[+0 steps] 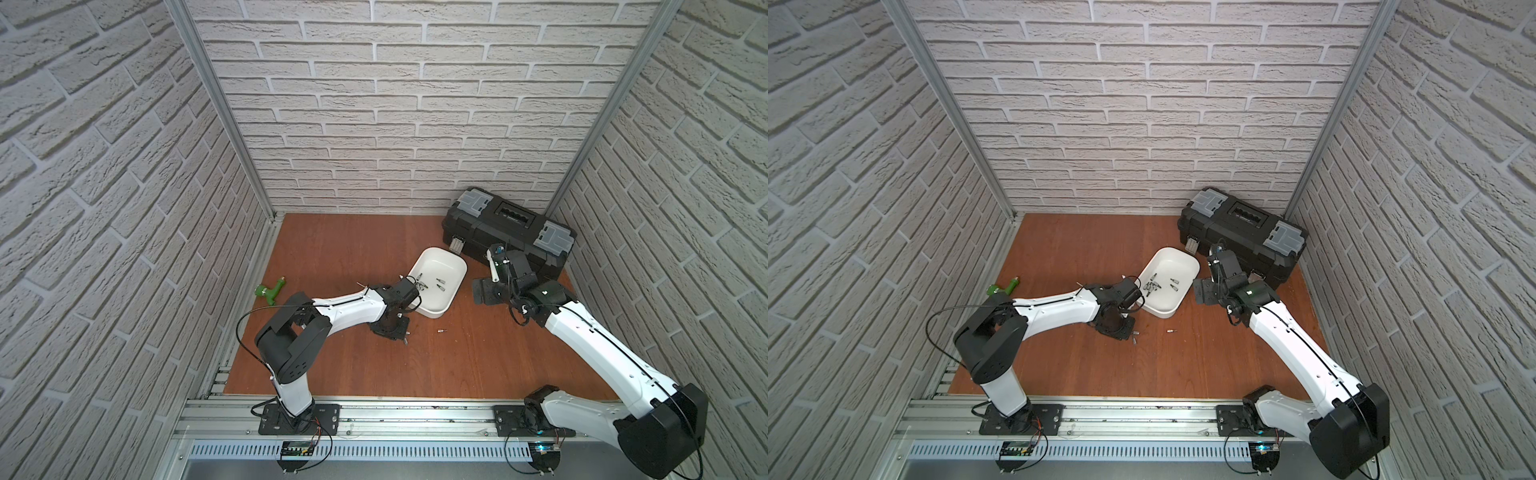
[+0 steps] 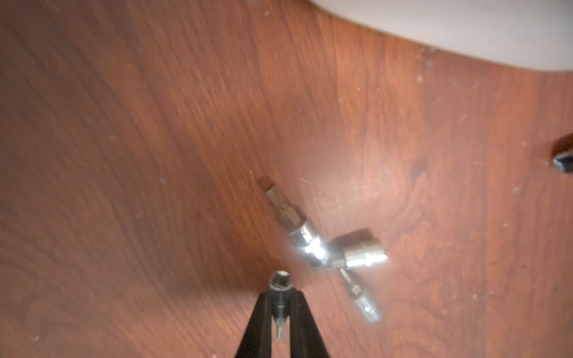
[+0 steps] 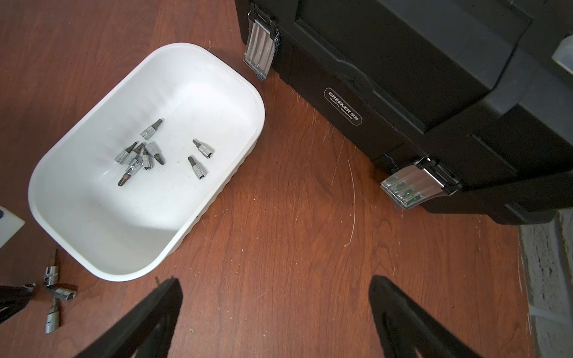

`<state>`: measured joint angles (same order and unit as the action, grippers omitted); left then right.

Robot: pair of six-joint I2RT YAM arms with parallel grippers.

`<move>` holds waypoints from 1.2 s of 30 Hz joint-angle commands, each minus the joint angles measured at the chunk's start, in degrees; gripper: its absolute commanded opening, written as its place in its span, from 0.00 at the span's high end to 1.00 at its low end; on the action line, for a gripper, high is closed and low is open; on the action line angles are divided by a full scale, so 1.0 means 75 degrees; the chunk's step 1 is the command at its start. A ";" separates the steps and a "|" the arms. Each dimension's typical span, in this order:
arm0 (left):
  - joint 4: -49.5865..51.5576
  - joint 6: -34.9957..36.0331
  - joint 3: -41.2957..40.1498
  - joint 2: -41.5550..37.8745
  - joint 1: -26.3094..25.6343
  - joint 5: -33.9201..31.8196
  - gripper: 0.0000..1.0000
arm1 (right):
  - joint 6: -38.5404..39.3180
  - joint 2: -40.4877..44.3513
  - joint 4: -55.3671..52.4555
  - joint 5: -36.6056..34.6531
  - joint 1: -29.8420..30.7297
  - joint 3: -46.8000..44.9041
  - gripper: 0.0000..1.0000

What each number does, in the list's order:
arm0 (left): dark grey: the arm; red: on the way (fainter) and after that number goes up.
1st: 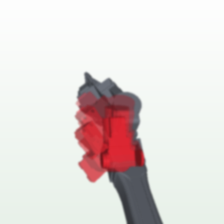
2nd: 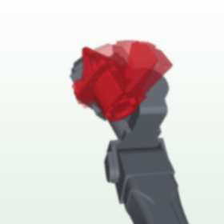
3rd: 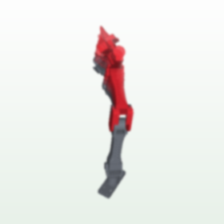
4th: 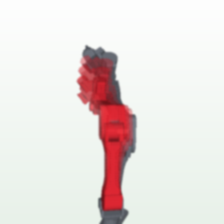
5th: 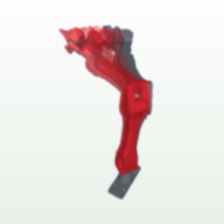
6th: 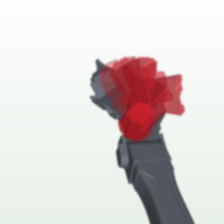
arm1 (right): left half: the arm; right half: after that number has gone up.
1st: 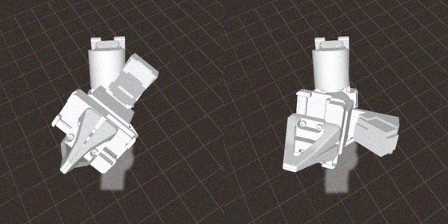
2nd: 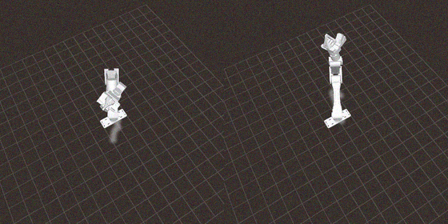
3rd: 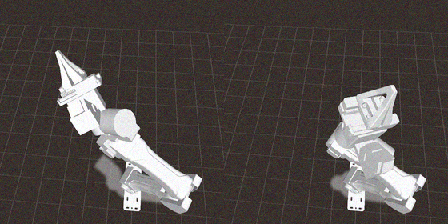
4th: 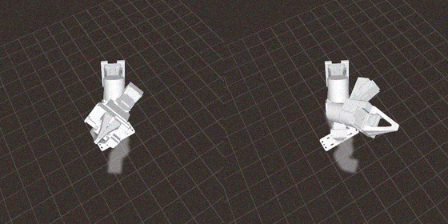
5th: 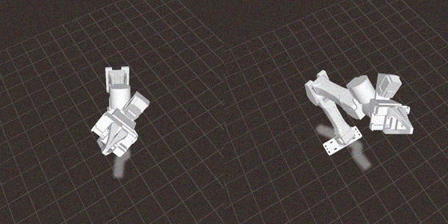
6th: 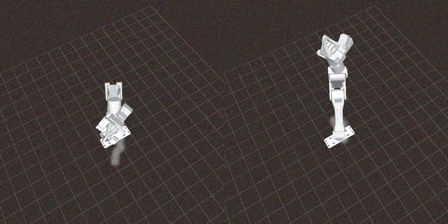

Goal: Put the bit on the desktop into the storage box
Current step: Pick up the screwdriver bit from the center of the board, then place the screwdriver bit in the storage box.

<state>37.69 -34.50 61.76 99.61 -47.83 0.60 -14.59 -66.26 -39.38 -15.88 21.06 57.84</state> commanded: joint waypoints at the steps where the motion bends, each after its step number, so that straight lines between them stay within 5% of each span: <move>1: 0.0380 0.0142 0.0035 -0.0449 0.0055 -0.0221 0.87 | -0.0047 0.0216 0.0152 -0.0176 -0.0085 -0.0037 0.01; 15: 0.1906 0.1261 0.2483 -0.0687 0.0213 -0.1010 0.85 | -0.0056 0.0519 -0.0069 -0.0203 -0.0087 0.0063 0.01; 36: 0.1713 0.2832 0.6328 0.2509 0.0366 -0.0739 0.86 | -0.0001 0.0772 -0.0293 -0.0264 -0.0082 0.0033 0.01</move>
<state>51.55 -15.70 107.00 116.44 -45.54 -5.65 -14.59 -61.45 -41.93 -16.93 20.82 57.84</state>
